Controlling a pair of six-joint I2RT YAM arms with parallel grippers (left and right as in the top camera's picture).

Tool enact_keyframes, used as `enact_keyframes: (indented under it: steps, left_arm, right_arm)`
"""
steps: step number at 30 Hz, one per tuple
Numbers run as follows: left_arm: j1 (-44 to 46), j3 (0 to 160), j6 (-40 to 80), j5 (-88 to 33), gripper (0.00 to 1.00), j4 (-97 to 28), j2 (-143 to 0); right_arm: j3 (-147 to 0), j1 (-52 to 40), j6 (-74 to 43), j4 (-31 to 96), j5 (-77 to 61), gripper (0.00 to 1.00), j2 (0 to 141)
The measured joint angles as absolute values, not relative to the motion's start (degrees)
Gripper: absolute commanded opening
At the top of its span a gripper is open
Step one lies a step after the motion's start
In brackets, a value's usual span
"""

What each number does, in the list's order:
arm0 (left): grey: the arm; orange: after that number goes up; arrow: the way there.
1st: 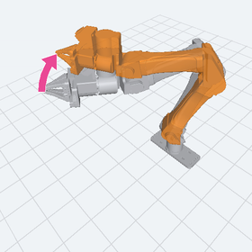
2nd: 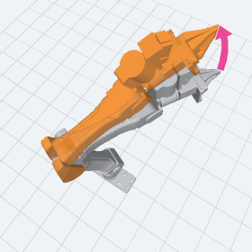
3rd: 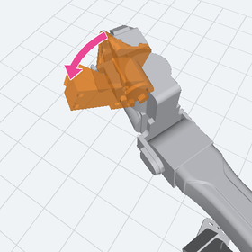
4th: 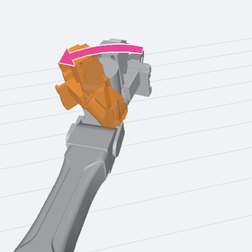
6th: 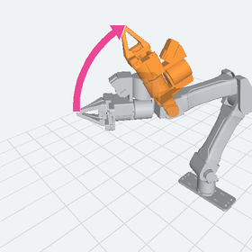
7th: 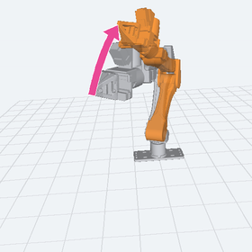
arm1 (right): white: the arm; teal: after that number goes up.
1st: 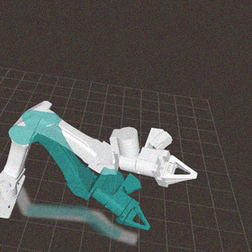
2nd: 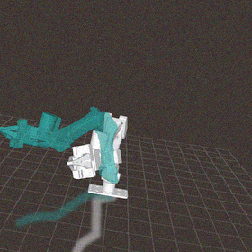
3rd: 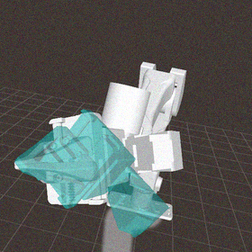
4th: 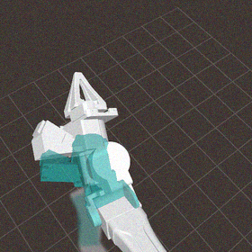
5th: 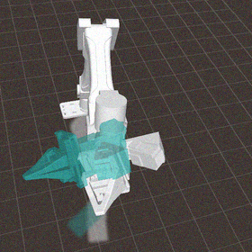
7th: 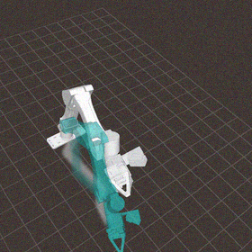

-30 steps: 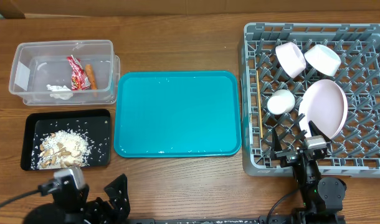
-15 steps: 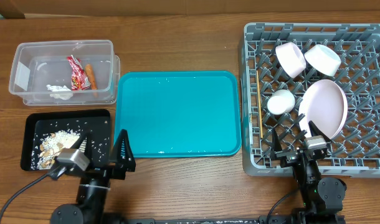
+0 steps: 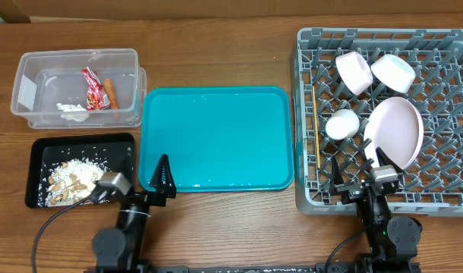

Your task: Sort waste into correct bins and load items into the dishwasher

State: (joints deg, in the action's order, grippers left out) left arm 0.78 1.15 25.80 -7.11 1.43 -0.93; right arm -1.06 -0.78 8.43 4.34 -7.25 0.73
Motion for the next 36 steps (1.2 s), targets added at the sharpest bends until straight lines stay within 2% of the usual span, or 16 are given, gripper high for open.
enact_keyframes:
  steps: [3, 5, 6, 7, 11, 14, 36]
  left_arm:
    - [0.8, 0.4, 25.1, -6.3, 0.72, -1.9, -1.0]
    - [0.8, 0.5, 23.6, -5.7, 0.49, -3.1, -0.9]
    - [0.8, 0.5, 22.1, -5.5, 0.48, -3.8, -0.9]
    - [0.8, 0.5, 20.3, -5.2, 0.50, -3.9, -0.9]
    - [0.8, 0.5, 12.8, -4.8, 0.70, -3.9, -0.9]
    - [0.8, 0.5, 7.8, -4.2, 1.00, -3.9, -0.9]
    - [1.1, 0.5, 4.0, -3.8, 1.00, -4.1, -0.9]
  right_arm:
    - [-1.1, -0.8, 8.4, 4.3, -7.2, 1.00, 0.7]
    - [-1.1, -0.8, 8.4, 4.4, -7.2, 1.00, 0.7]
    - [-1.1, -0.8, 8.4, 4.4, -7.2, 1.00, 0.7]
    - [-1.1, -0.8, 8.4, 4.4, -7.2, 1.00, 0.7]
    - [-1.1, -0.8, 8.4, 4.4, -7.2, 1.00, 0.7]
    - [-1.1, -0.8, 8.4, 4.3, -7.2, 1.00, 0.7]
    - [-1.1, -0.8, 8.4, 4.4, -7.2, 1.00, 0.7]
